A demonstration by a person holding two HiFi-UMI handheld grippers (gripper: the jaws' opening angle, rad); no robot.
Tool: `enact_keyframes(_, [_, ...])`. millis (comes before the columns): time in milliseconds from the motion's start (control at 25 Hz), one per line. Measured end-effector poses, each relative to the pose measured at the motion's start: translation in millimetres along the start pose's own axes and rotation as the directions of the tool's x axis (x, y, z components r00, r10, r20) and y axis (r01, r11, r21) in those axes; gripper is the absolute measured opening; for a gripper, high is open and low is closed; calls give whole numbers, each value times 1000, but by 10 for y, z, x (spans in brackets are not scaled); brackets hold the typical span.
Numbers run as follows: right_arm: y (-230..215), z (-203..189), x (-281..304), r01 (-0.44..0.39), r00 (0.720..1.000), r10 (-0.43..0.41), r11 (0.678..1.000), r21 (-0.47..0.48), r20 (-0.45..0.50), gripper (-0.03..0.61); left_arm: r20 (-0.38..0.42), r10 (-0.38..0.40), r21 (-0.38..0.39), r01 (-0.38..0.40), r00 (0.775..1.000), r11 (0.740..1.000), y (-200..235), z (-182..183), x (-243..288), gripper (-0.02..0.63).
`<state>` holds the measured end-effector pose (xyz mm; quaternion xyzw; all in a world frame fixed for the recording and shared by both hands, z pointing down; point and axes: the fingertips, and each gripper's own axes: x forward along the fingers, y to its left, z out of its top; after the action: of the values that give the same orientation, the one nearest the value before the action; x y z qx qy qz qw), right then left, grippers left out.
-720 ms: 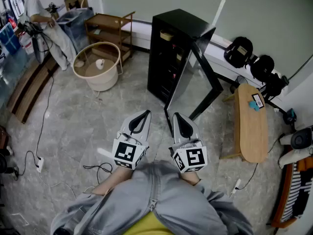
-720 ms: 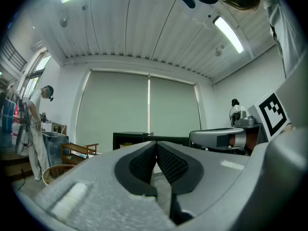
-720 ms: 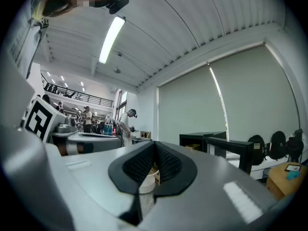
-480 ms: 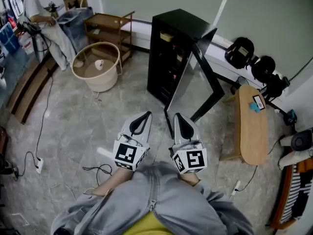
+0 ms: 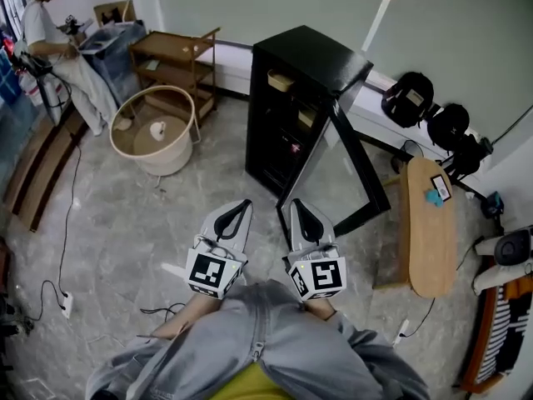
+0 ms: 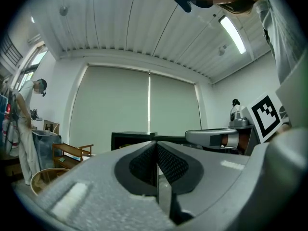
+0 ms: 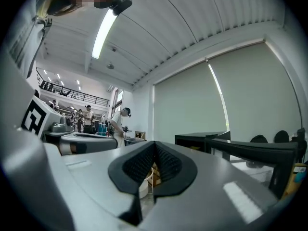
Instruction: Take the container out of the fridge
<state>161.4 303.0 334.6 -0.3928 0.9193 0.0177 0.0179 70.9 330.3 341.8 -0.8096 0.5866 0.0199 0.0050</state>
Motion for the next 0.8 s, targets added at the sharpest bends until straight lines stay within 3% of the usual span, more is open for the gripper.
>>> enact_keyframes(440, [-502,-148,1332,109,994,-109,994,3,-18,-2,12,-147,11,147,989,989,867,-50,1154,-2])
enact_keyframes(800, [-710,-376,1778,180,981,-178,983,23,-76,-2,-22,-211,-37,210,977,977,1245,-244,1704,-2])
